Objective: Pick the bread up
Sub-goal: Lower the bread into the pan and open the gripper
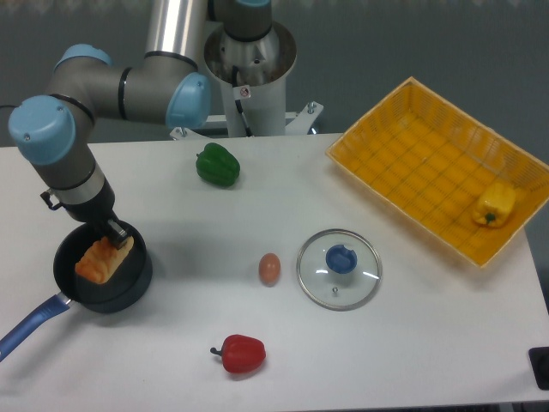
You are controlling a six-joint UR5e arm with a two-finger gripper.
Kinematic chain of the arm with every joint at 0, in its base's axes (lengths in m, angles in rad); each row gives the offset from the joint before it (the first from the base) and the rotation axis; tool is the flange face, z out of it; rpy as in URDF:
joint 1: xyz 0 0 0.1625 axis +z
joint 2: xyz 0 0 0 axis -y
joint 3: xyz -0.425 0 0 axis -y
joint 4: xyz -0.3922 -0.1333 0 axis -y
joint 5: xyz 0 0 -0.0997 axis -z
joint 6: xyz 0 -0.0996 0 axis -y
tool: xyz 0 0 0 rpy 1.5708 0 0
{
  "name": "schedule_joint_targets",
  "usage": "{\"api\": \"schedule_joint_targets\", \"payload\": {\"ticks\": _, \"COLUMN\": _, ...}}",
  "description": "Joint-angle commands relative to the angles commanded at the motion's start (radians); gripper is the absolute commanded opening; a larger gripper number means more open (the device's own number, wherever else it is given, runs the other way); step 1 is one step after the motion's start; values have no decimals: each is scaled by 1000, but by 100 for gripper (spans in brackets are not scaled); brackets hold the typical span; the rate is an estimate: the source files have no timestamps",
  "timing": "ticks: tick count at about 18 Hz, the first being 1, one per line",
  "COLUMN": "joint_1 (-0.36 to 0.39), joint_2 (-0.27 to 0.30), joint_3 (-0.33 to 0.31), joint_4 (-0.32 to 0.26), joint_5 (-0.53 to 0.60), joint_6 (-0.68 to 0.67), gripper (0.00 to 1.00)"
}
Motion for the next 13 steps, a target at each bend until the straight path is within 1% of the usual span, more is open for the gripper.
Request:
{"api": "schedule_joint_targets", "payload": {"ticks": 7, "joint_1": -31, "joint_2": -46, "joint_3": 0, "joint_4": 6, "joint_5": 0, "joint_6": -2, "gripper": 34}}
{"api": "schedule_joint_targets", "payload": {"ticks": 11, "joint_1": -32, "joint_2": -78, "joint_3": 2, "joint_4": 12, "joint_5": 0, "joint_6": -5, "gripper": 36}}
{"api": "schedule_joint_targets", "payload": {"ticks": 12, "joint_1": -32, "joint_2": -86, "joint_3": 2, "joint_4": 17, "joint_5": 5, "joint_6": -6, "gripper": 38}}
{"api": "schedule_joint_targets", "payload": {"ticks": 13, "joint_1": -34, "joint_2": -92, "joint_3": 2, "joint_4": 21, "joint_5": 14, "joint_6": -6, "gripper": 46}}
